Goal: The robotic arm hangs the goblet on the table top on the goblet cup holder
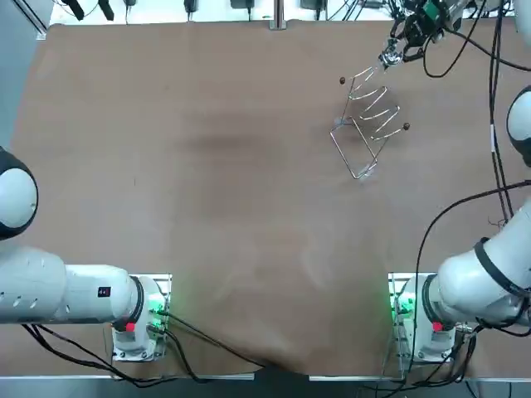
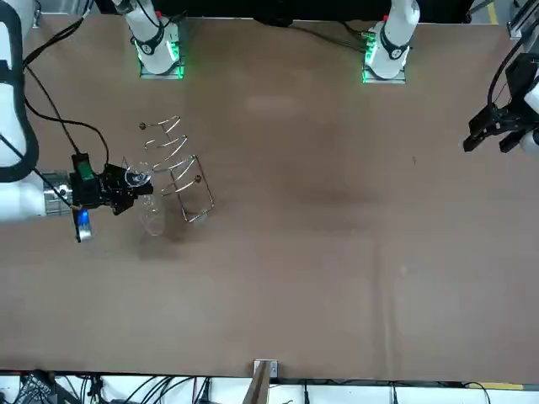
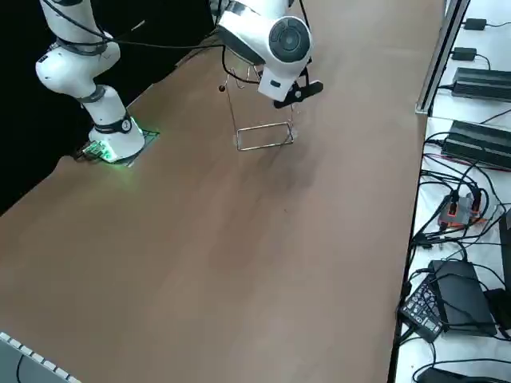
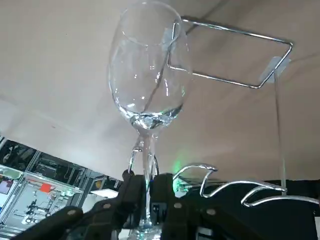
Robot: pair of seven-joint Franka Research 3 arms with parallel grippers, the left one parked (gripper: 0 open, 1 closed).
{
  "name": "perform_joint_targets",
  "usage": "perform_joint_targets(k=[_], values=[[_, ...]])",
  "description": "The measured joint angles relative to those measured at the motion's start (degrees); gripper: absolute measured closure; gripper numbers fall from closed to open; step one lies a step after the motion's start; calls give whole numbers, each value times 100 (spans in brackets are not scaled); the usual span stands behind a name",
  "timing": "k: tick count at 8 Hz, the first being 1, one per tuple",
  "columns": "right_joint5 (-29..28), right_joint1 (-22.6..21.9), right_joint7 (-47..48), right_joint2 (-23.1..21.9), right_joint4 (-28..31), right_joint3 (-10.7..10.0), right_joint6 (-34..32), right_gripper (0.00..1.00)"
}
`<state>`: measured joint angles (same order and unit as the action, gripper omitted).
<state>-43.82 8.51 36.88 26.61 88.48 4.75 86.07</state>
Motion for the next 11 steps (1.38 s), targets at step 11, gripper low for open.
perform_joint_targets(k=[11], values=[[0,-309,105,59,186,0,366,89]])
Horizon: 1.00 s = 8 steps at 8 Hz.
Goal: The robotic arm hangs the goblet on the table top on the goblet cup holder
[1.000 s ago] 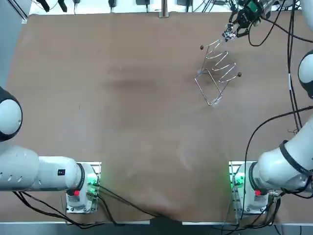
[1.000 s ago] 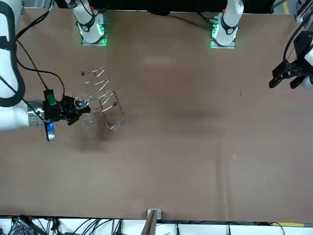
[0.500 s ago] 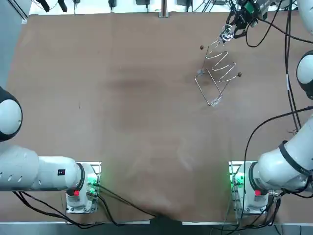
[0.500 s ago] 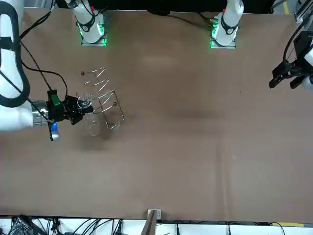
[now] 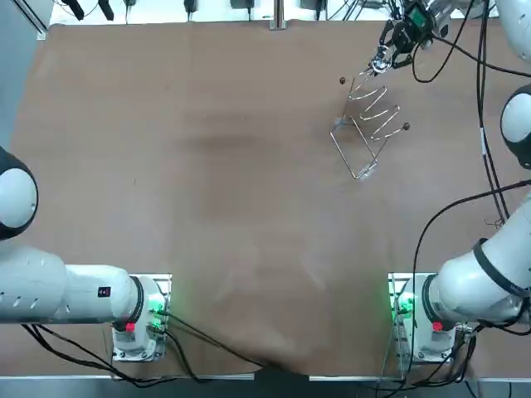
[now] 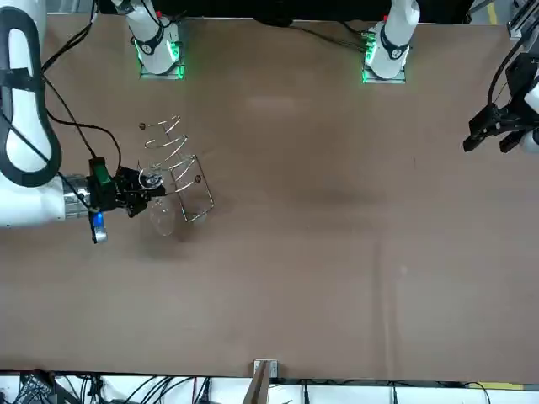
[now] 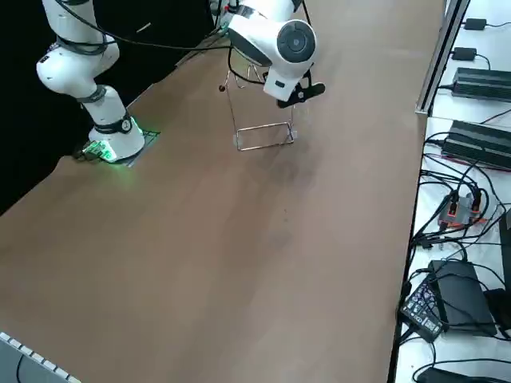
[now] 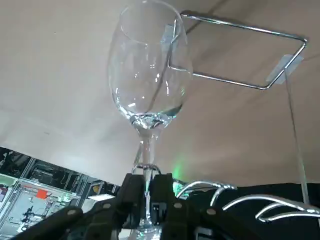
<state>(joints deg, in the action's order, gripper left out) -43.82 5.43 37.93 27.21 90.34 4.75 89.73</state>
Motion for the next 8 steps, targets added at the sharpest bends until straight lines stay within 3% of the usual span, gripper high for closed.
perform_joint_targets(k=[8], values=[[3,-27,8,5,0,-23,-178,89]])
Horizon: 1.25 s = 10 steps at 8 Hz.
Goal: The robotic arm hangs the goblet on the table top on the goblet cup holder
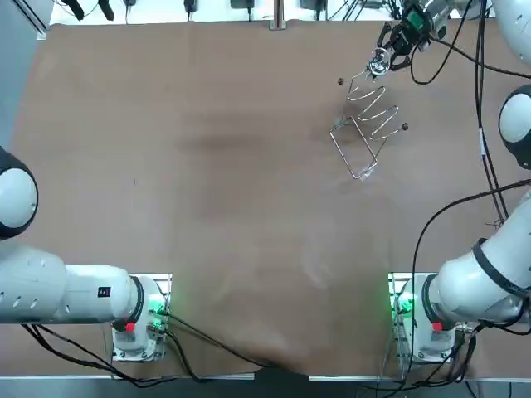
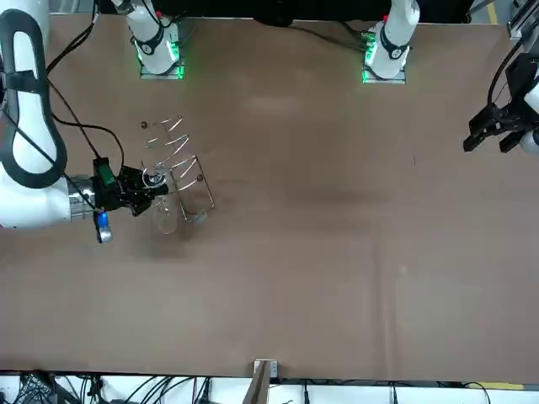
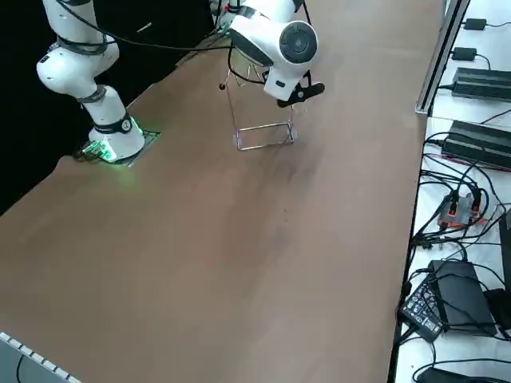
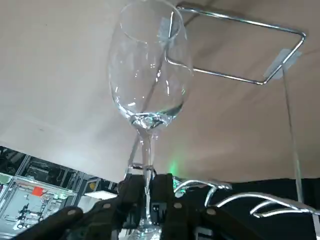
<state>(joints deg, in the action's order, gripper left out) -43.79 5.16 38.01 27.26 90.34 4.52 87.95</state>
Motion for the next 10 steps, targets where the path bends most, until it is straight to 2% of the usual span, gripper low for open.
perform_joint_targets(k=[10], values=[[7,-39,30,-259,397,-4,-68,89]])
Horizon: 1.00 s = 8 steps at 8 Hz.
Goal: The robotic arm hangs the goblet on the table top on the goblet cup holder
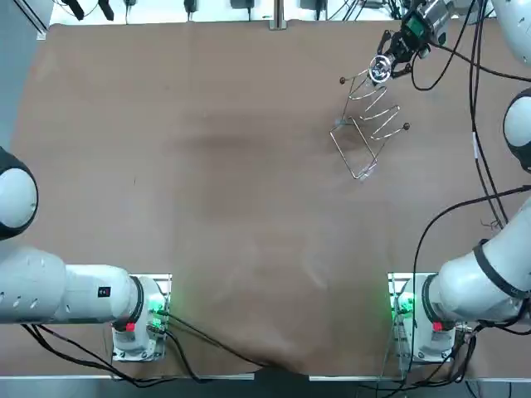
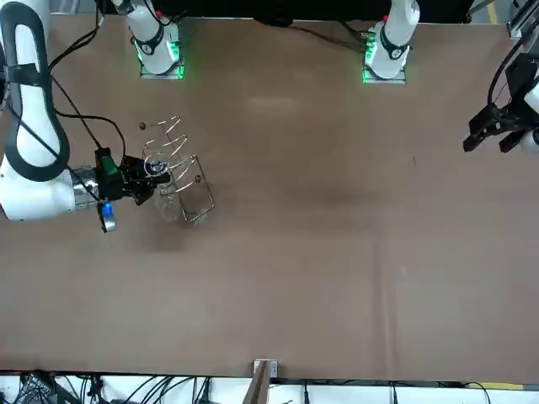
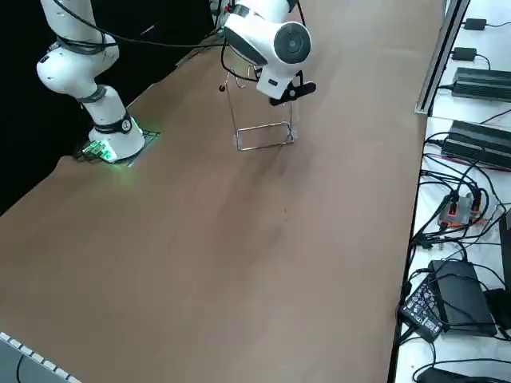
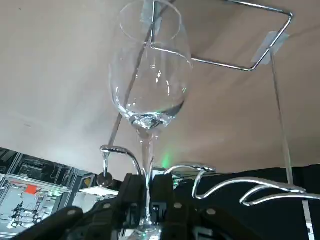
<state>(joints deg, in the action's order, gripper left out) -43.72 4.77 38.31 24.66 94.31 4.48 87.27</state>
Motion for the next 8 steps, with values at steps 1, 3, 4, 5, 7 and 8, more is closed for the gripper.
perform_joint_targets(k=[1,3,4,5,7,8], values=[[-2,-42,23,-4,3,1,34,89],[-5,-150,53,-4,21,11,145,89],[-5,-192,65,-4,37,11,194,89],[-5,-218,98,-4,60,11,249,89],[-5,-281,168,3,117,11,371,89],[-30,-303,179,11,126,12,381,89]])
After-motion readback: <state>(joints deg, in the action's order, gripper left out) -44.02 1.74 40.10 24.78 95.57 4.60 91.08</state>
